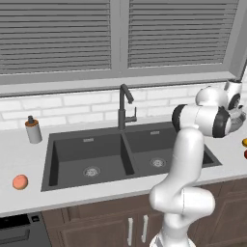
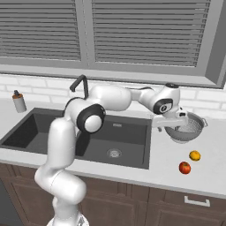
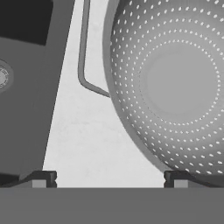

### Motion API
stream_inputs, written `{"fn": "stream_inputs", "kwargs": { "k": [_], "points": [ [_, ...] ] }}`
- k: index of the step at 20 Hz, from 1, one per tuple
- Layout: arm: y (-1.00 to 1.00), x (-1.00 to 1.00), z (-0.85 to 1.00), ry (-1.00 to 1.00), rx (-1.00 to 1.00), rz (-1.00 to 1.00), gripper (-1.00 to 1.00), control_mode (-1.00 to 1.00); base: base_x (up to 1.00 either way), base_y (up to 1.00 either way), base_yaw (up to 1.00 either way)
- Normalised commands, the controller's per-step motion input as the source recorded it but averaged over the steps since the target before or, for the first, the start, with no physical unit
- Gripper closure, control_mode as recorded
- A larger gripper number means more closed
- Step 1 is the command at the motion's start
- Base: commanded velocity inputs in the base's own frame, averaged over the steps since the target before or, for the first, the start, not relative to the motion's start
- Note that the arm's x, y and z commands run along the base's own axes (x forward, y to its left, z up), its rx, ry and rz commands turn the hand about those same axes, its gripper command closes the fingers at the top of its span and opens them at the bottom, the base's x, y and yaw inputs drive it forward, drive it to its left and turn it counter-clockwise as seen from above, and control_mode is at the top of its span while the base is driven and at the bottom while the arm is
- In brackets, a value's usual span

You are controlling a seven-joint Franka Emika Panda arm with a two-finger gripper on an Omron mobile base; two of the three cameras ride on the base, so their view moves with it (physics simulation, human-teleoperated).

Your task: Put the colander in the sink, put the tangerine, peach, apple in the colander, and turn on the sink faucet and pour water over the colander.

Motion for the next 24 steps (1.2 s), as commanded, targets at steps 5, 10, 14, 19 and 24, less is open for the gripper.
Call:
{"fn": "stream_inputs", "kwargs": {
  "k": [5, 10, 14, 19, 24],
  "points": [
    [-0.04, 0.19, 0.00, 0.00, 0.00, 0.00, -1.00, -1.00, 0.00, 0.00, 0.00],
    [-0.02, 0.24, 0.00, 0.00, 0.00, 0.00, -1.00, -1.00, 0.00, 0.00, 0.00],
    [0.00, 0.19, -0.10, 0.00, 0.00, 0.01, -1.00, -1.00, 0.00, 0.00, 0.00],
    [-0.02, 0.18, -0.12, 0.00, 0.00, 0.02, -1.00, -1.00, 0.00, 0.00, 0.00],
    [-0.09, 0.23, -0.07, 0.00, 0.00, 0.00, -1.00, -1.00, 0.00, 0.00, 0.00]
  ]
}}
